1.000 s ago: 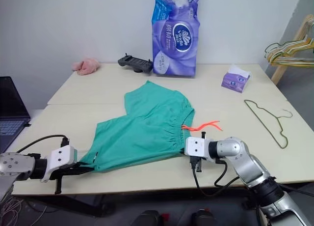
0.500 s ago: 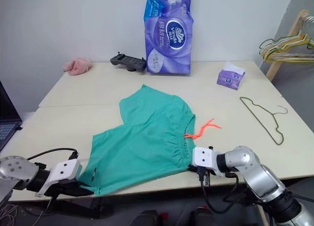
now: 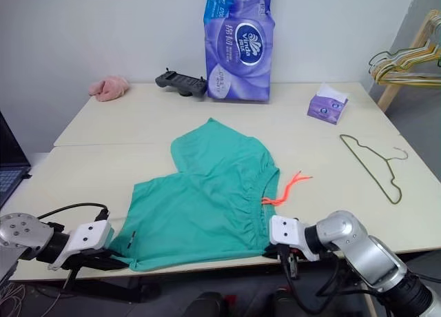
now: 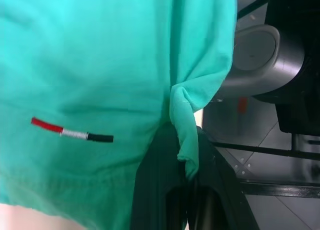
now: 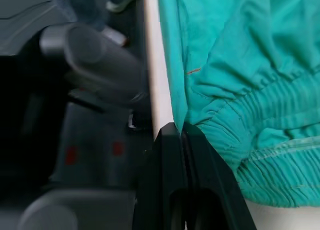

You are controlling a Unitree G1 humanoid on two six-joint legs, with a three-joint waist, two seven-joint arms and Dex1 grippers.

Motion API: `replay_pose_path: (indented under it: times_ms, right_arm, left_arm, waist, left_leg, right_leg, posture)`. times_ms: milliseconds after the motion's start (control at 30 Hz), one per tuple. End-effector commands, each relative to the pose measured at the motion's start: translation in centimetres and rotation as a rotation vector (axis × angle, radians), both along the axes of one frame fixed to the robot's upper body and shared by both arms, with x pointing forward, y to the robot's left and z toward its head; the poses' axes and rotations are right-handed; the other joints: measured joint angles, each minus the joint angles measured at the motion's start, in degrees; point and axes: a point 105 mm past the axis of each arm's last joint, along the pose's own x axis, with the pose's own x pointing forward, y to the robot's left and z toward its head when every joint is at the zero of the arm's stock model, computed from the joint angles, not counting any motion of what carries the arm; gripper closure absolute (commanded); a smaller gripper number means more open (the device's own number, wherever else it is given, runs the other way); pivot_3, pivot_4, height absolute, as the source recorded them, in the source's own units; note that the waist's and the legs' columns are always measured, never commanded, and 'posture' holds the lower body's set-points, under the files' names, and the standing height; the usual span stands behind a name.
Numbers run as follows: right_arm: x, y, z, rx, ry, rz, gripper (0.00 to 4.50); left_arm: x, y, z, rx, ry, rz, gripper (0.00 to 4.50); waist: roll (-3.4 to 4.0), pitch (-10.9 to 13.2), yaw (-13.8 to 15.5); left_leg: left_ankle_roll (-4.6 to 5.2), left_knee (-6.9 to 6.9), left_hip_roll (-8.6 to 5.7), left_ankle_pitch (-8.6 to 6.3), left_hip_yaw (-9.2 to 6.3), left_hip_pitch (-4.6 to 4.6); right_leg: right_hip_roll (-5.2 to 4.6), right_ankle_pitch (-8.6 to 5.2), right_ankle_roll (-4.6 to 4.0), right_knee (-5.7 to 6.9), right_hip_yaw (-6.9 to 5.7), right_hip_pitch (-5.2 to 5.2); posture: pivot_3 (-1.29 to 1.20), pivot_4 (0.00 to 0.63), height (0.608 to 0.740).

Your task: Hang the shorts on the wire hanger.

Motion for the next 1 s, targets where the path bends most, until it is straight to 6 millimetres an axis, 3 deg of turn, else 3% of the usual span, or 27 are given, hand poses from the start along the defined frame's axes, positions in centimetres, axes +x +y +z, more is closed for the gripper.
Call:
replay_pose_path:
  times_ms: [33, 233, 600, 733, 1000]
  right_arm:
    - [-0.5, 0.1, 0.5, 0.014, 0.000, -0.001, 4.46]
    - [0.2, -0.1, 0.2, 0.025, -0.043, -0.057, 4.46]
    - [-0.2, -0.4, 0.1, 0.036, -0.042, -0.078, 4.46]
    - [-0.9, -1.1, 0.2, 0.026, 0.000, -0.037, 3.61]
    - [-0.9, -2.5, 1.1, -0.009, 0.015, 0.000, 0.94]
  left_arm:
    - [0.4, 0.5, 0.2, 0.026, -0.010, -0.016, 4.50]
    - [0.2, 0.6, 0.0, 0.035, 0.013, -0.046, 4.50]
    - [-0.2, 1.4, -0.2, 0.043, 0.037, -0.048, 4.50]
    - [-0.2, 1.3, -0.1, 0.014, 0.038, -0.054, 3.60]
    - [-1.1, 1.5, 0.9, -0.006, 0.072, -0.094, 1.28]
  waist:
    - [-0.02, -0.01, 0.00]
    - [-0.02, -0.02, -0.01]
    - [-0.04, -0.02, -0.07]
    - [-0.02, -0.02, -0.04]
    - [-0.01, -0.03, -0.01]
  left_leg:
    - [0.00, 0.00, 0.00, 0.00, -0.02, -0.04]
    - [0.00, 0.00, 0.00, -0.02, -0.02, -0.08]
    - [0.03, 0.00, 0.02, -0.05, -0.02, -0.08]
    - [0.04, -0.01, 0.02, -0.05, -0.02, -0.09]
    - [0.04, 0.01, 0.04, -0.05, -0.05, -0.05]
  right_leg:
    - [0.00, 0.01, 0.01, -0.03, -0.02, 0.00]
    - [0.00, 0.04, 0.06, -0.14, -0.03, 0.02]
    - [0.00, 0.16, 0.26, -0.17, -0.06, 0.02]
    - [0.00, 0.17, 0.28, -0.19, -0.06, 0.02]
    - [0.00, 0.14, 0.23, -0.17, -0.12, 0.05]
  posture:
    - [0.17, 0.080, 0.740]
    - [0.15, 0.073, 0.740]
    - [0.16, 0.074, 0.740]
    - [0.17, 0.070, 0.740]
    - [0.16, 0.068, 0.740]
